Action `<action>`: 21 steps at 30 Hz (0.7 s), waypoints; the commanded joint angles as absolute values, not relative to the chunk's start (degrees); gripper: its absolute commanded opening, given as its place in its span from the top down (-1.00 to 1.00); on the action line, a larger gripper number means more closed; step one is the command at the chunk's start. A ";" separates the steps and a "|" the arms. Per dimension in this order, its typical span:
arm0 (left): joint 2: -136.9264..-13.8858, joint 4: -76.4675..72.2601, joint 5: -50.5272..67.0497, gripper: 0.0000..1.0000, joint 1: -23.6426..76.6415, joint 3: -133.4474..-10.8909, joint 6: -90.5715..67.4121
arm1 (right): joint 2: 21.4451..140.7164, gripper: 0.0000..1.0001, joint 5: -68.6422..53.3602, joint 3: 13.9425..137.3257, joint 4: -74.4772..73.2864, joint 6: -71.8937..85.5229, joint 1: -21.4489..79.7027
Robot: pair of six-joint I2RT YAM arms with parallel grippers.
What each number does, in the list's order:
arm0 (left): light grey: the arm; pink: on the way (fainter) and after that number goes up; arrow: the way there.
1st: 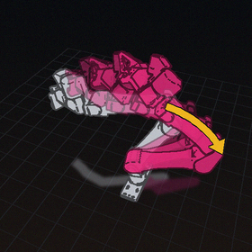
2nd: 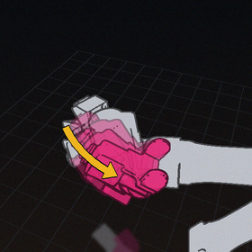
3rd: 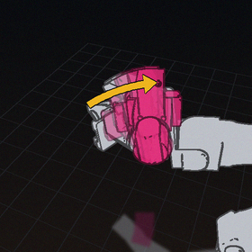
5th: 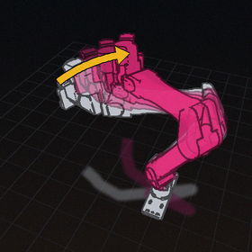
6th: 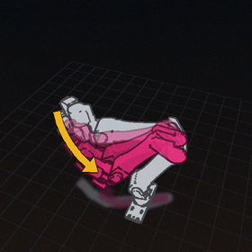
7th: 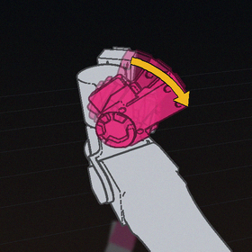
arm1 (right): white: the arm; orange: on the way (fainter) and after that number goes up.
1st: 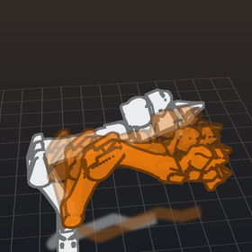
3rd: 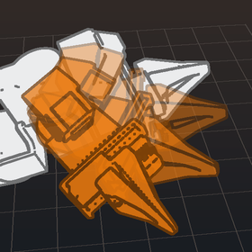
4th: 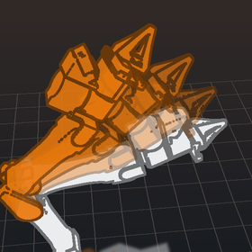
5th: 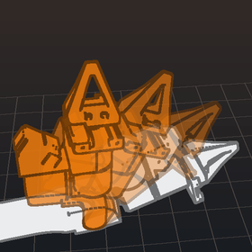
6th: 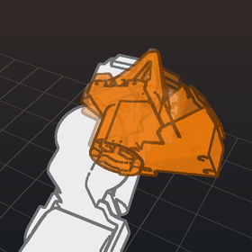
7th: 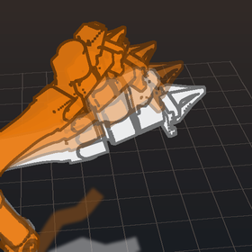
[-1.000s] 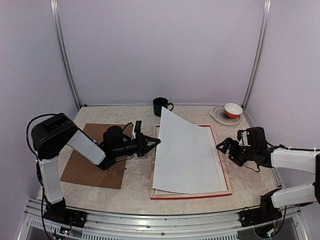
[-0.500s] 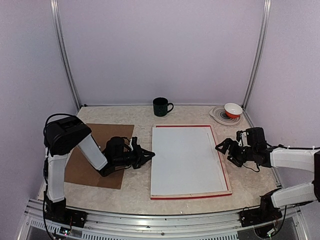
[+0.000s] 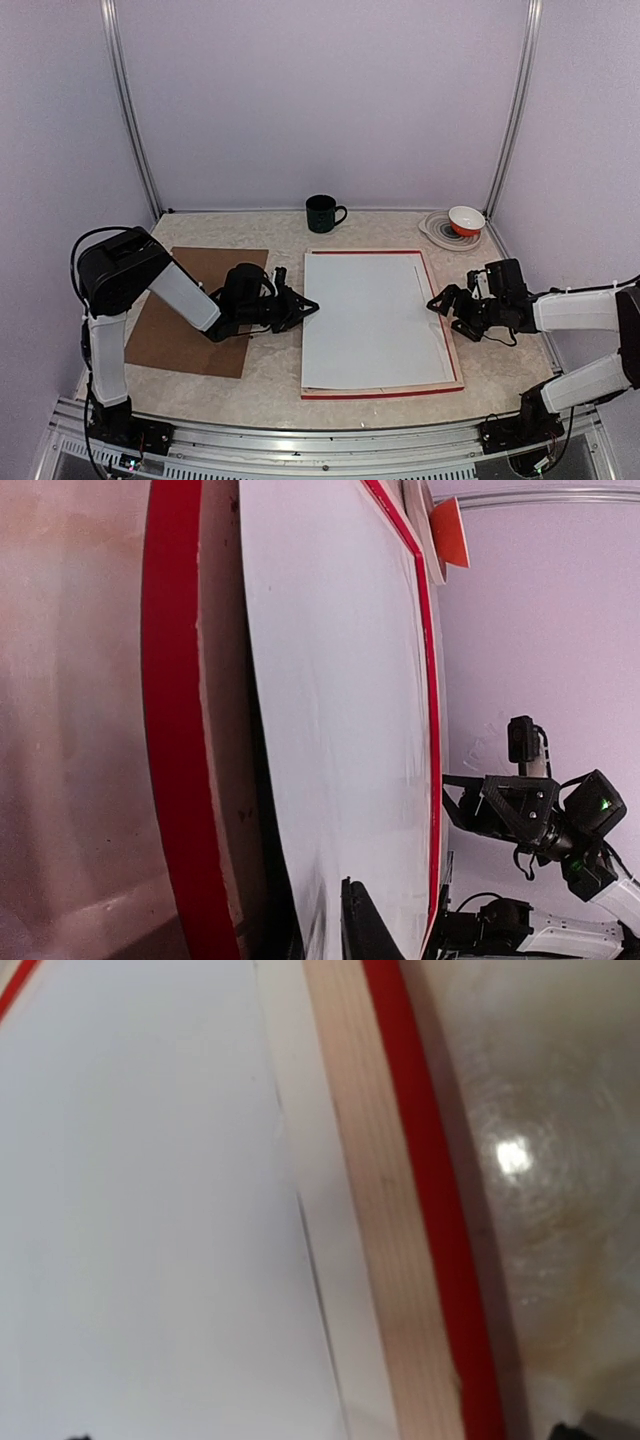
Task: Put the photo into the frame
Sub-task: Adjust the photo on the mat board.
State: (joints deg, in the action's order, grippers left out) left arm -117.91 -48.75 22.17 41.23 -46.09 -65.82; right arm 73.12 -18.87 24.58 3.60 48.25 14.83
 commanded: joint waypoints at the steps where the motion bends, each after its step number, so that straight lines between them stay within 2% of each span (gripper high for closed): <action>1: -113.97 -41.43 19.30 0.75 42.98 -48.09 -59.88 | 74.22 -0.98 -20.07 25.49 4.58 47.46 14.24; 6: -112.37 -42.04 18.98 0.78 43.32 -47.94 -59.19 | 74.18 -0.98 -20.15 25.40 4.66 47.46 14.24; 11: -111.89 -46.36 20.85 0.95 43.76 -47.67 -60.06 | 74.42 -0.99 -20.47 25.48 4.77 47.54 14.24; 13: -111.76 -49.56 22.50 1.00 43.85 -47.50 -61.40 | 74.44 -0.98 -20.46 25.49 4.83 47.55 14.23; 21: -110.94 -66.66 28.65 1.00 43.86 -48.08 -71.77 | 75.12 -0.98 -20.95 25.58 5.18 48.05 14.24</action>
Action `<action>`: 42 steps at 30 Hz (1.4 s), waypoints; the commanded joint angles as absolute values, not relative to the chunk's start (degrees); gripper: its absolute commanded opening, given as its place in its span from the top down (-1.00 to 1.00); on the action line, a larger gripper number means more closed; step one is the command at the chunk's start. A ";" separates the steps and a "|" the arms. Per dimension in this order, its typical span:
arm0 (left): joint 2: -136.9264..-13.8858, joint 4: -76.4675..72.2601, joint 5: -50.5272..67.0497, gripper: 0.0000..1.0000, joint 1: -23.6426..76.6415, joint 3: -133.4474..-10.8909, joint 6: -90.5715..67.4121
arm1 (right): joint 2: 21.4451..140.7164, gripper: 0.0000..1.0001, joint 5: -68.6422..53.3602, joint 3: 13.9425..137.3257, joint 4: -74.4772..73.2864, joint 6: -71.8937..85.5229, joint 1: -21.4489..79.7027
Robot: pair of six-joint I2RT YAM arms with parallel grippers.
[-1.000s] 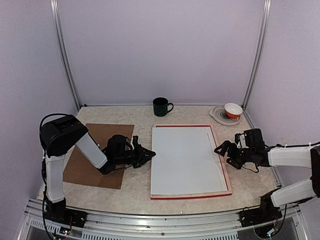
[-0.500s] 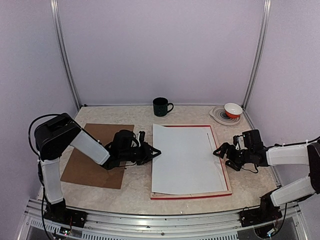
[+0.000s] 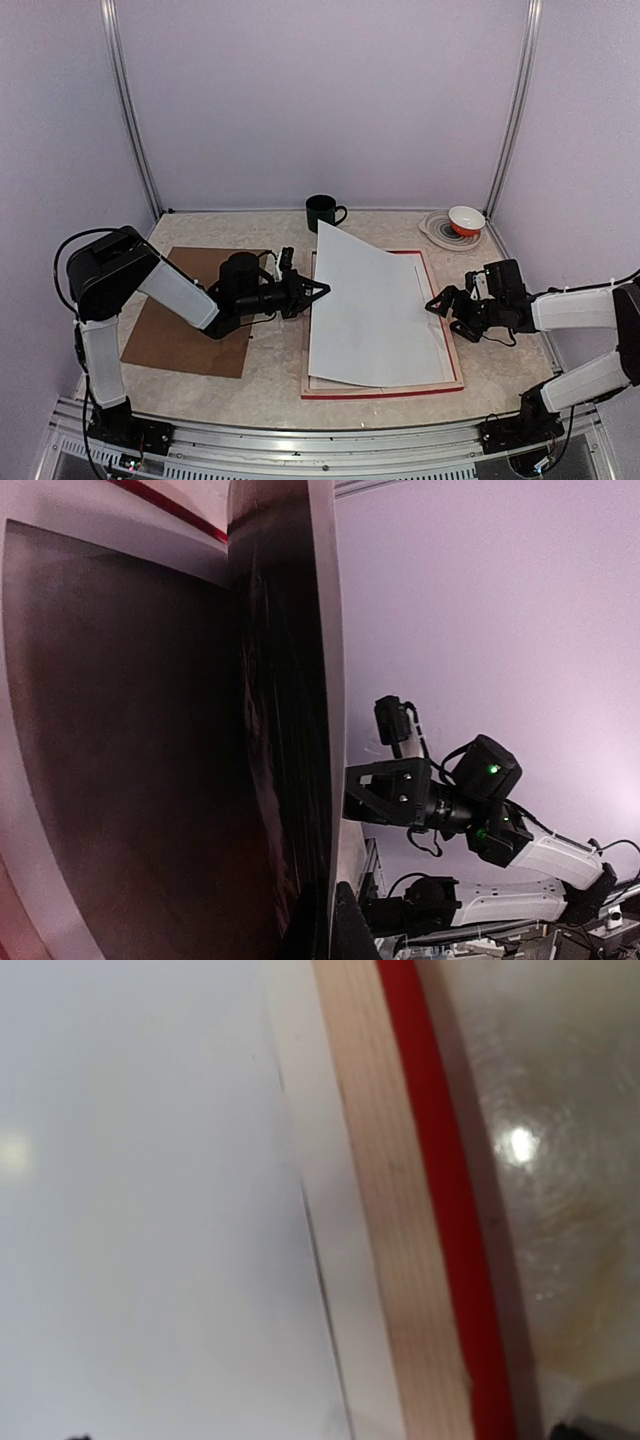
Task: Put the photo into the frame
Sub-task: Adjust the photo on the mat board.
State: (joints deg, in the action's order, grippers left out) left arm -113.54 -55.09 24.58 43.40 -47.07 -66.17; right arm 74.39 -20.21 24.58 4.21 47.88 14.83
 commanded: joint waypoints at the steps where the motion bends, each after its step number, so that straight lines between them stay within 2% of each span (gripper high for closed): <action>1: -110.86 -66.79 28.95 1.00 43.86 -48.68 -72.22 | 75.19 -0.98 -21.13 25.58 5.31 48.19 14.24; 14: -121.22 -77.87 29.85 1.00 43.07 -45.53 -76.95 | 77.59 -0.98 -27.92 23.21 13.09 51.68 12.57; 25: -121.26 -70.80 30.12 1.00 43.24 -46.32 -71.07 | 78.58 -0.98 -28.23 23.51 13.56 51.85 12.58; 32: -120.16 -66.76 28.80 0.73 43.40 -46.08 -70.14 | 78.40 -0.98 -28.21 23.62 13.49 51.70 12.57; 38: -120.16 -65.40 28.13 0.70 43.51 -46.32 -69.74 | 78.32 -0.98 -28.17 23.81 13.30 51.53 12.57; 42: -118.42 -63.16 26.06 0.60 43.29 -45.19 -68.60 | 77.90 -0.98 -27.66 23.88 12.63 51.18 12.57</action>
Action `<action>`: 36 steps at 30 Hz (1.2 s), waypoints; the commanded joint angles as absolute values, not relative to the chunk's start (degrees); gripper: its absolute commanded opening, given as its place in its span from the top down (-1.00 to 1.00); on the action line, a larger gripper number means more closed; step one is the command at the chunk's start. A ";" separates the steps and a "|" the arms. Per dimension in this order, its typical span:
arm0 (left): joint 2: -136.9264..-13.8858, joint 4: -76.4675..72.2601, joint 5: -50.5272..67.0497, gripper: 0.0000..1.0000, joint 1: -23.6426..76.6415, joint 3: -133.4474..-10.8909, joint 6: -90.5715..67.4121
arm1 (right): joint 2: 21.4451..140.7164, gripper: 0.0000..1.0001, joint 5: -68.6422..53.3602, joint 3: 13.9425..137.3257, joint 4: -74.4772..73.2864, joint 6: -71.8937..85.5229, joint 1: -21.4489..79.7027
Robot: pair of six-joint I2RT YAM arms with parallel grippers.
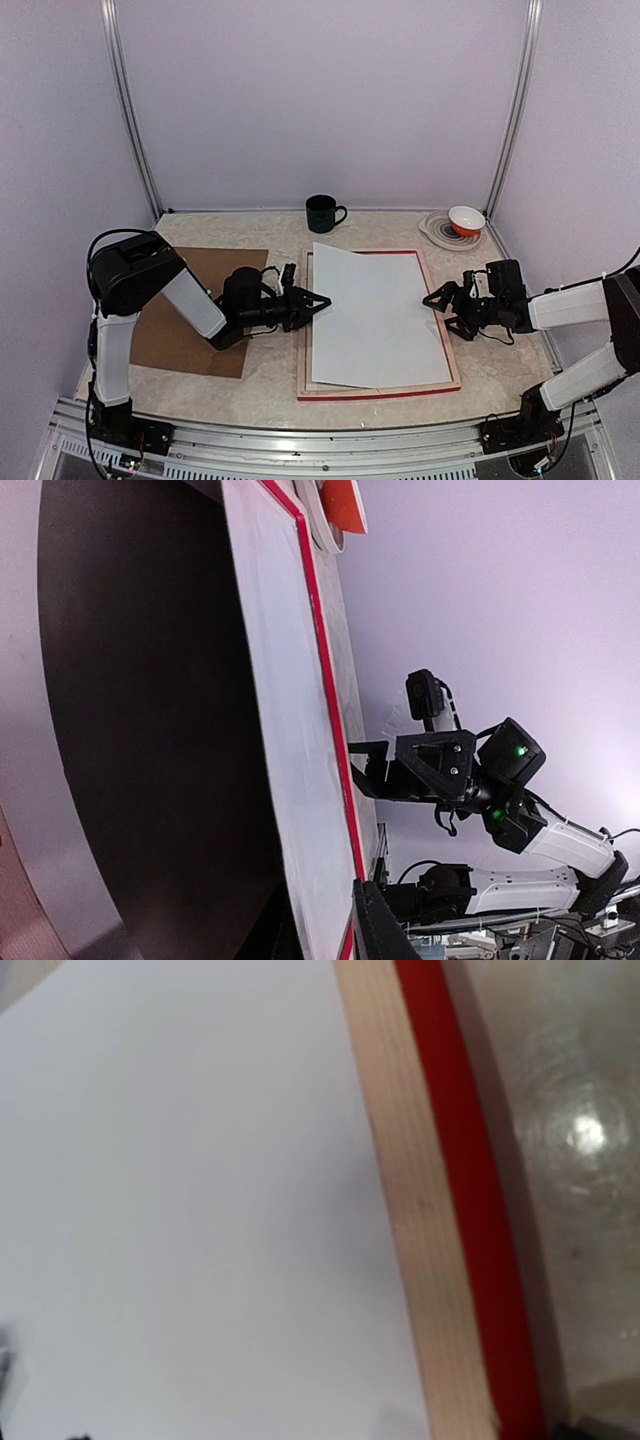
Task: Put the photo into the frame
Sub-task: Adjust the photo on the mat board.
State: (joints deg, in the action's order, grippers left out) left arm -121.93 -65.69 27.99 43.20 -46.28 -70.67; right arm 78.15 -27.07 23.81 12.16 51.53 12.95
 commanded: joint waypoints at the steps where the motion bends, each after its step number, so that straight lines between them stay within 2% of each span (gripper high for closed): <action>1: -117.77 -62.62 25.45 0.60 43.25 -44.91 -68.11 | 77.80 -0.98 -27.54 23.84 12.50 51.16 12.55; 5: -116.06 -59.99 24.11 0.61 43.32 -45.12 -66.38 | 77.87 -0.98 -27.51 23.86 12.59 51.06 12.57; 25: -116.68 -56.95 19.74 0.92 45.16 -46.18 -66.34 | 76.16 -0.98 -26.28 25.05 10.00 50.01 12.57; 36: -117.17 -55.59 18.11 1.00 45.26 -46.86 -66.13 | 76.29 -0.98 -26.11 24.80 10.02 49.83 12.57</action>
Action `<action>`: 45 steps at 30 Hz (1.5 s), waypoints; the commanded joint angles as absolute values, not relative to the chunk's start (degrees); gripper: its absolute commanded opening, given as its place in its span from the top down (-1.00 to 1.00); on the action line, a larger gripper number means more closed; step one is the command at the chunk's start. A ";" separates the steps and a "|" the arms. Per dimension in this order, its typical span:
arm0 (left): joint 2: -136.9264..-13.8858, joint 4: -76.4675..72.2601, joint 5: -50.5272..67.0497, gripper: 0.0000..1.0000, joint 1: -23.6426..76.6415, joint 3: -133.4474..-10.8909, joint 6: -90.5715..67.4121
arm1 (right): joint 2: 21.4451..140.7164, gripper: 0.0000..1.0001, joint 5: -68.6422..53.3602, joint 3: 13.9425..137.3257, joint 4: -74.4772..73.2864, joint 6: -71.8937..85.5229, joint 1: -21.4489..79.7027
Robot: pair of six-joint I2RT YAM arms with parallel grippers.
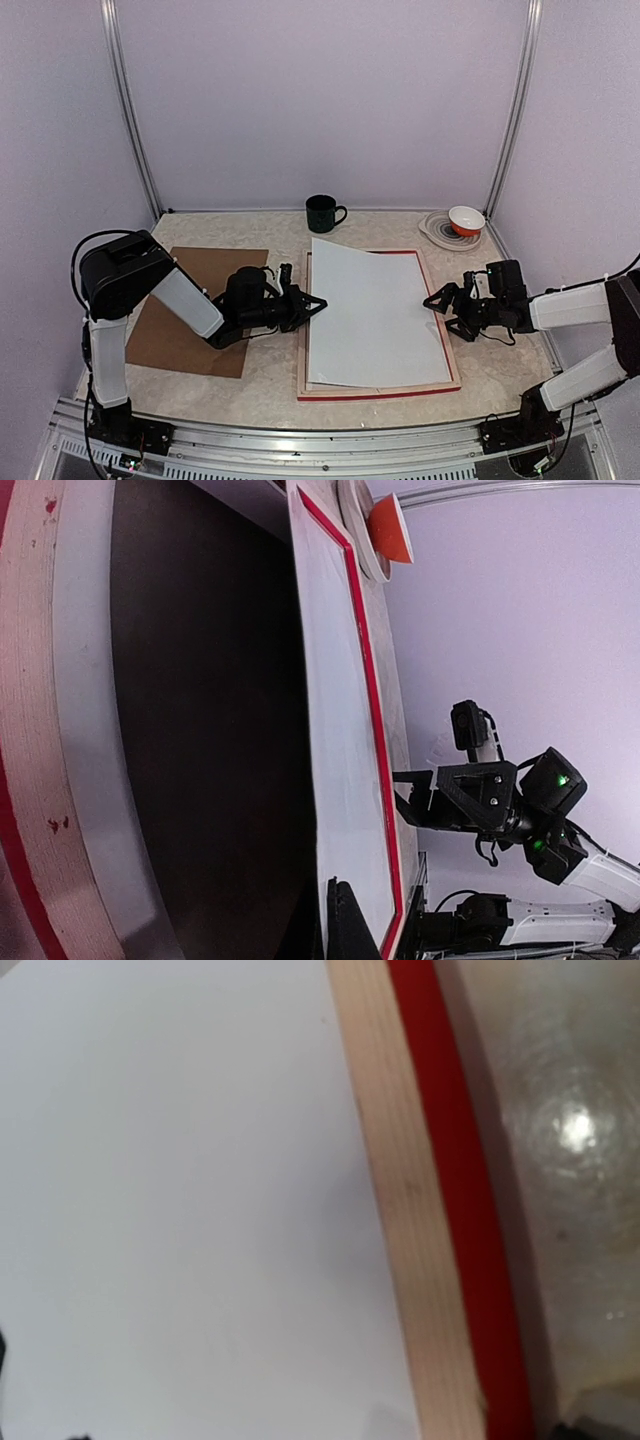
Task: Put the photo into the frame
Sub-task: Adjust the photo on the mat board.
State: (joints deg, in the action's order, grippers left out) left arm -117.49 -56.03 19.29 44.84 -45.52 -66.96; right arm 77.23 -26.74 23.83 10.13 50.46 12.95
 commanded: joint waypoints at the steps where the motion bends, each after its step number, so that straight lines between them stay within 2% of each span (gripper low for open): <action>1: -117.16 -55.55 17.86 1.00 45.26 -46.80 -66.18 | 76.28 -0.99 -26.04 24.71 10.03 49.83 12.57; 24: -117.61 -53.61 16.05 1.00 45.97 -48.43 -65.95 | 76.95 -0.98 -26.19 23.58 11.58 50.01 12.56; 26: -117.51 -53.34 16.10 0.85 45.97 -48.29 -65.93 | 76.91 -0.98 -26.15 23.55 11.53 50.01 12.57; 28: -117.21 -52.75 15.93 0.59 45.97 -48.12 -65.80 | 76.98 -0.98 -26.19 23.55 11.60 50.01 12.57; 30: -116.75 -52.25 15.58 0.42 46.01 -47.84 -65.69 | 77.06 -0.98 -26.19 23.55 11.73 50.01 12.55; 41: -113.22 -45.68 12.77 0.19 46.21 -48.48 -61.89 | 77.70 -0.98 -26.39 23.47 12.33 50.05 12.56; 45: -111.38 -41.35 11.21 0.05 46.36 -49.74 -59.74 | 78.02 -0.98 -26.43 23.47 12.51 49.86 12.56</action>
